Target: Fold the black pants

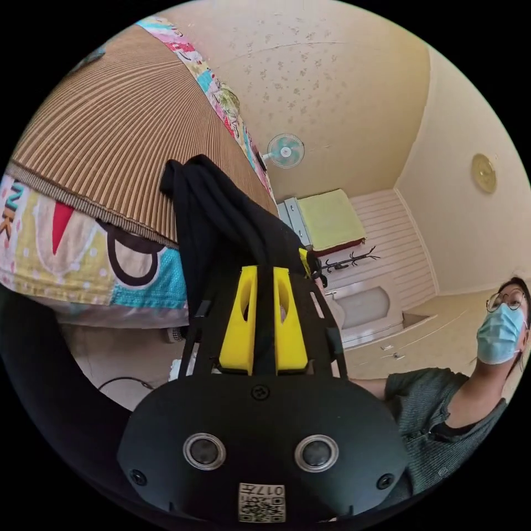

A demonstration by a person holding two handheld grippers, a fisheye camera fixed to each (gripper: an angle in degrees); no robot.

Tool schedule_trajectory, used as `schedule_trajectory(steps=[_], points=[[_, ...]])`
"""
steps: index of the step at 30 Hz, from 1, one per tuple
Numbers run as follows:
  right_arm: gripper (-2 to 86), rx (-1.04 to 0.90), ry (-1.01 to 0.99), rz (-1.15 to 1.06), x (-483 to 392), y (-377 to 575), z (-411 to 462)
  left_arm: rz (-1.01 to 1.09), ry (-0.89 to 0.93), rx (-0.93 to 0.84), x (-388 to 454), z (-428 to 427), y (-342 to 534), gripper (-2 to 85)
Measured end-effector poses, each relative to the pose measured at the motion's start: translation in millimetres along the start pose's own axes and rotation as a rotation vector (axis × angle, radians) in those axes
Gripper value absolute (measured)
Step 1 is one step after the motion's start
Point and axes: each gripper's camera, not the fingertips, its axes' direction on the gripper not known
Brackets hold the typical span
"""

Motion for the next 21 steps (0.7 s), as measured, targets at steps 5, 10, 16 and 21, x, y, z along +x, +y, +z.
schedule_trajectory(steps=[5, 10, 16, 21], points=[[1.4, -0.022, -0.088, 0.069, -26, -20, 15, 0.100, -0.123, -0.231, 21, 52, -40, 9.7], [0.4, 0.023, -0.128, 0.272, -69, -32, 10, 0.014, 0.017, -0.378, 54, 60, -102, 4.5], [2.9, -0.092, 0.042, 0.208, -70, -3, 18, -0.177, 0.290, -0.278, 20, 21, -99, 5.0], [12.1, -0.402, 0.596, 0.256, -26, 28, 50, -0.241, -0.229, -0.382, -29, 41, -37, 9.7]])
